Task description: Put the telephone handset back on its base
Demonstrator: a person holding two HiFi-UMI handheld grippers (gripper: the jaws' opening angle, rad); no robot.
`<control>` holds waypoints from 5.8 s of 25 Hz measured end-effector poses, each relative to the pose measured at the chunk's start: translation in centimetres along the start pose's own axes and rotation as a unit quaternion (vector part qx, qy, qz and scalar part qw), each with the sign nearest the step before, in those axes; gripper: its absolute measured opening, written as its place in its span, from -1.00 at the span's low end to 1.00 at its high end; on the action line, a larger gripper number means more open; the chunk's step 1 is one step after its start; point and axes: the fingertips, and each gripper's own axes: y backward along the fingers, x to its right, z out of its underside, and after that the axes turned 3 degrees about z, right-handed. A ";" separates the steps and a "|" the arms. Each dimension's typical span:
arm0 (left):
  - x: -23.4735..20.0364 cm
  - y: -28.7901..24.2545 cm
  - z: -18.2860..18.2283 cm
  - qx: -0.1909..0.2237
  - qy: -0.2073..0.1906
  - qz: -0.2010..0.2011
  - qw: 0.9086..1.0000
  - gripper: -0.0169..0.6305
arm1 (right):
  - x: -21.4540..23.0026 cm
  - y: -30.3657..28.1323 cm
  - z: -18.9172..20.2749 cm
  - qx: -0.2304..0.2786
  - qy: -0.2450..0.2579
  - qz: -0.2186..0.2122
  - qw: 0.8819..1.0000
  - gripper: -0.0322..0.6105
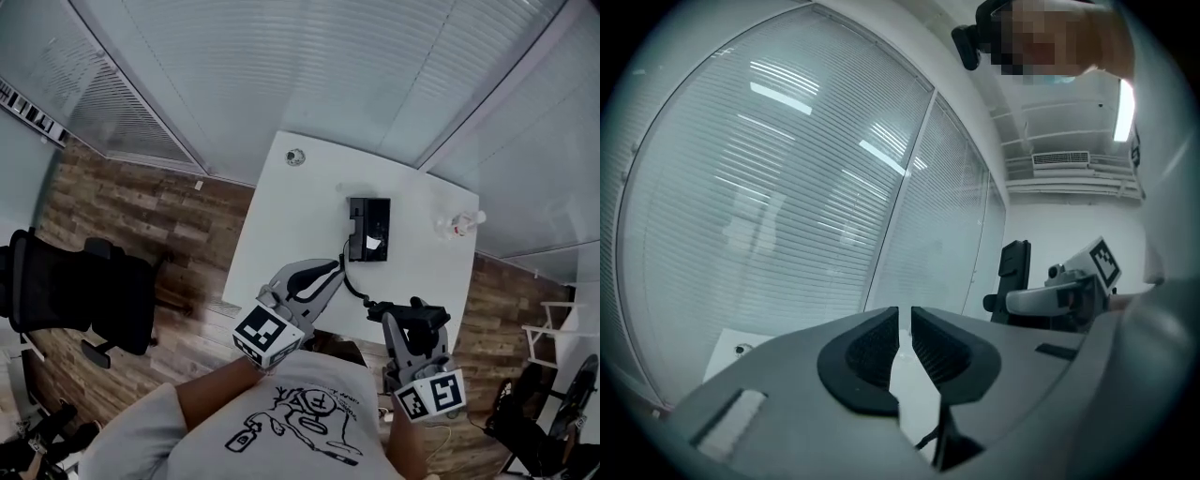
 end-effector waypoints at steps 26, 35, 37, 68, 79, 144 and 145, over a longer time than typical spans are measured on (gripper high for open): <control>2.9 -7.1 22.9 -0.212 -0.150 0.118 0.958 -0.45 | 5.5 -8.1 7.0 -0.067 -0.030 0.020 0.997 -0.25; 0.0 -11.0 26.2 -0.220 -0.192 0.045 0.955 -0.14 | 5.9 -9.7 9.9 -0.107 -0.035 0.013 0.994 -0.25; 0.0 -11.7 27.3 -0.231 -0.185 0.060 0.953 -0.14 | 5.9 -9.9 10.4 -0.111 -0.037 0.009 0.993 -0.25; -2.8 -12.3 31.8 -0.331 -0.019 0.026 0.943 -0.52 | 9.7 -20.2 17.2 -0.159 -0.001 0.002 0.987 -0.25; -4.1 -11.7 31.2 -0.327 -0.058 0.005 0.943 -0.48 | 10.2 -21.6 18.8 -0.188 0.010 0.015 0.982 -0.25; -5.0 -10.8 18.7 -0.201 -0.122 -0.018 0.972 -0.72 | 13.6 -16.1 12.2 -0.162 0.047 0.080 0.982 -0.59; -5.1 -10.6 17.6 -0.192 -0.123 -0.020 0.973 -0.73 | 13.4 -15.4 11.4 -0.152 0.050 0.076 0.984 -0.62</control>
